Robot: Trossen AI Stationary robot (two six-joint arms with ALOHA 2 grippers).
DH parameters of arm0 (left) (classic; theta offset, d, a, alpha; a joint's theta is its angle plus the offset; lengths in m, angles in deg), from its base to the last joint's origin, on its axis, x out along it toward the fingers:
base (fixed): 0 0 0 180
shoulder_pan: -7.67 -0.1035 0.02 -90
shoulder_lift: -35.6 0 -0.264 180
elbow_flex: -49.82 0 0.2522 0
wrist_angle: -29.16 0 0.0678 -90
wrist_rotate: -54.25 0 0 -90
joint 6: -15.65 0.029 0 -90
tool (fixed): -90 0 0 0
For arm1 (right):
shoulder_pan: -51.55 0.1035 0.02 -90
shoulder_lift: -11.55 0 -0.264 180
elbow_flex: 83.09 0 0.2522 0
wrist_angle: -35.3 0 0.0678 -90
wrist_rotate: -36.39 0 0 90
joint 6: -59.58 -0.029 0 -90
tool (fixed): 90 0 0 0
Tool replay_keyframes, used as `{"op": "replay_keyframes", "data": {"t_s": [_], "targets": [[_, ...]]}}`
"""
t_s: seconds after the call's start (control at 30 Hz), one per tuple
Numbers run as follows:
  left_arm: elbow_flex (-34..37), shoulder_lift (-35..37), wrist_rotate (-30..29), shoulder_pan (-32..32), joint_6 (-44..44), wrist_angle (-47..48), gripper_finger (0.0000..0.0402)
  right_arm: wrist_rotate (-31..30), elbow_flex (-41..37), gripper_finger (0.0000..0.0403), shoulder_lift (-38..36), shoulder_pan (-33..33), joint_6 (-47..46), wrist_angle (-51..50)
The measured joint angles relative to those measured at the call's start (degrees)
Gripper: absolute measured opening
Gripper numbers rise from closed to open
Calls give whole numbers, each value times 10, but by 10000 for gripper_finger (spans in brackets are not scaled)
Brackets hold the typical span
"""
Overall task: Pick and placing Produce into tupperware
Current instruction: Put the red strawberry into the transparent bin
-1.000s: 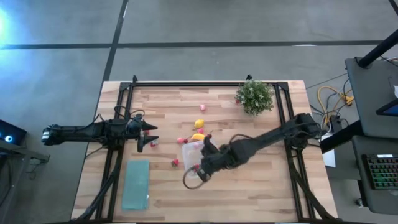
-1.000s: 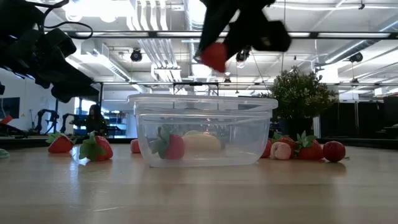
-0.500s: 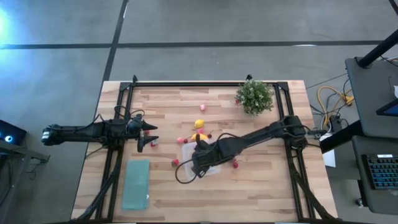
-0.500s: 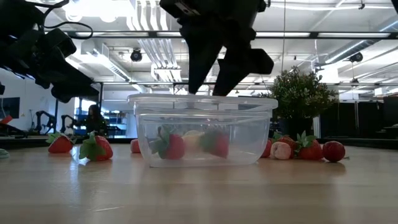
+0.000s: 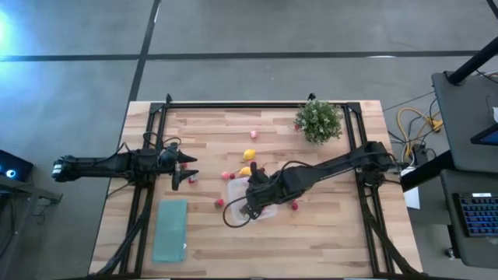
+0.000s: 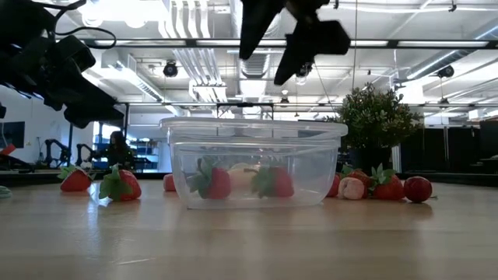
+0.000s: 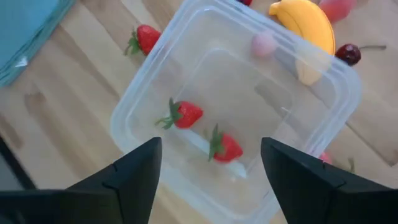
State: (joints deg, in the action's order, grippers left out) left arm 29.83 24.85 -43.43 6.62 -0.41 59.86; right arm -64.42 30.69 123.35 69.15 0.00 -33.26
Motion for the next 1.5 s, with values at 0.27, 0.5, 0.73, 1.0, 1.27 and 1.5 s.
{"op": "replay_keyframes", "data": {"t_s": [0.27,0.5,0.73,1.0,1.27,1.5], "targets": [[0,-1,0,0,0,0,233,-40,0,266,-10,52,-92,-23],[0,-2,-31,0,-20,-92,233,-47,0,263,-7,62,-174,-41],[-10,-6,18,0,-192,-153,233,-44,0,264,-8,60,-122,-83],[-190,-124,83,1,-143,193,233,-74,0,264,-16,56,27,-188],[-293,-297,68,1,-44,287,233,-119,0,258,-29,32,60,-185],[-381,-471,-4,0,41,400,233,-118,0,256,-38,6,52,-187]]}}
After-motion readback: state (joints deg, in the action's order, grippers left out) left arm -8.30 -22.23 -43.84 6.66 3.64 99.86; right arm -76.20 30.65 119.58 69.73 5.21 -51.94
